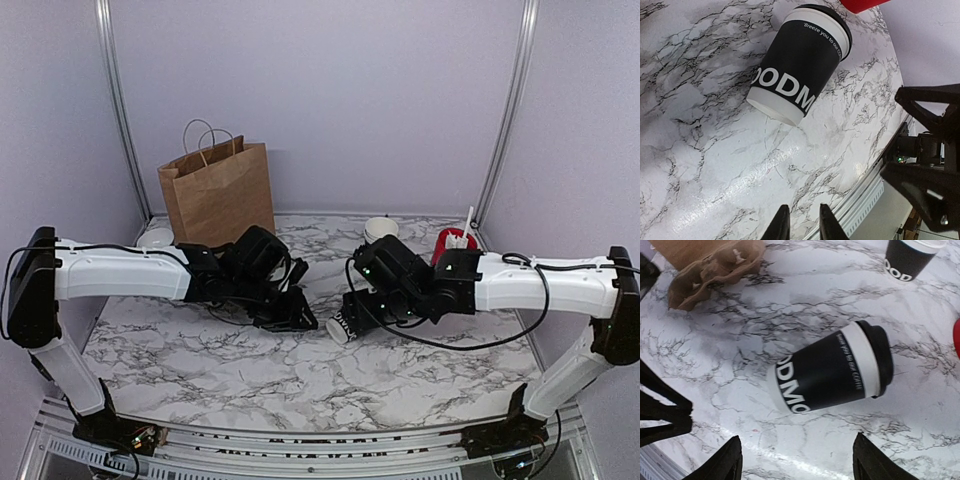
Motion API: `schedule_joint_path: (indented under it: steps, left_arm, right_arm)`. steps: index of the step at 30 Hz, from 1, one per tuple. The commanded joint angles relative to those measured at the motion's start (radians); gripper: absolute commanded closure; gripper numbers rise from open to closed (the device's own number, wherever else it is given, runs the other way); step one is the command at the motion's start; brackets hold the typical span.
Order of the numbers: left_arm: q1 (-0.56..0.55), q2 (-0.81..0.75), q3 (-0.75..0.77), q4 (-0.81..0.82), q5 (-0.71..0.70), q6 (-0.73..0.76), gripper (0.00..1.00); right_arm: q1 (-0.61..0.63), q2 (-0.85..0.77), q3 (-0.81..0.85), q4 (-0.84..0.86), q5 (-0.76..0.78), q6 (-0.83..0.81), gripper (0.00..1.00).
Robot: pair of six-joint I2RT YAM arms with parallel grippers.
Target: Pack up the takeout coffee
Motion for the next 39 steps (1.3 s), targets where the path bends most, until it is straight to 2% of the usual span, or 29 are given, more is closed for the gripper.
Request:
schedule_joint_path:
  steps: [1,5,7,15,20,22,26,28,39]
  left_arm:
    - [0.004,0.017,0.004,0.023,-0.005,0.013,0.78]
    - [0.012,0.070,0.046,0.025,-0.024,0.021,0.78]
    - [0.012,0.097,0.070,0.025,-0.030,0.021,0.78]
    - [0.021,0.206,0.147,0.030,-0.051,-0.004,0.76]
    - [0.042,0.207,0.150,0.031,-0.099,-0.032,0.75]
    - [0.046,0.194,0.140,0.033,-0.111,-0.032,0.69]
    - [0.050,0.200,0.130,0.066,-0.097,-0.048,0.65]
    - [0.050,0.215,0.140,0.078,-0.086,-0.062,0.60]
    - [0.052,0.286,0.178,0.124,-0.098,-0.125,0.58]
  right_arm:
    - [-0.113,-0.089,-0.096,0.086,-0.015,0.009,0.27]
    - [-0.258,-0.125,-0.221,0.259,-0.162,-0.019,0.26]
    - [-0.321,-0.120,-0.252,0.344,-0.230,-0.041,0.21]
    - [-0.474,0.017,-0.229,0.528,-0.363,-0.128,0.10]
    - [-0.485,0.176,-0.076,0.476,-0.357,-0.156,0.10]
    - [-0.485,0.205,-0.047,0.482,-0.352,-0.156,0.10]
    - [-0.485,0.251,-0.010,0.520,-0.373,-0.179,0.10]
    - [-0.485,0.291,0.021,0.499,-0.389,-0.190,0.10]
    - [-0.420,0.362,0.083,0.469,-0.416,-0.192,0.11]
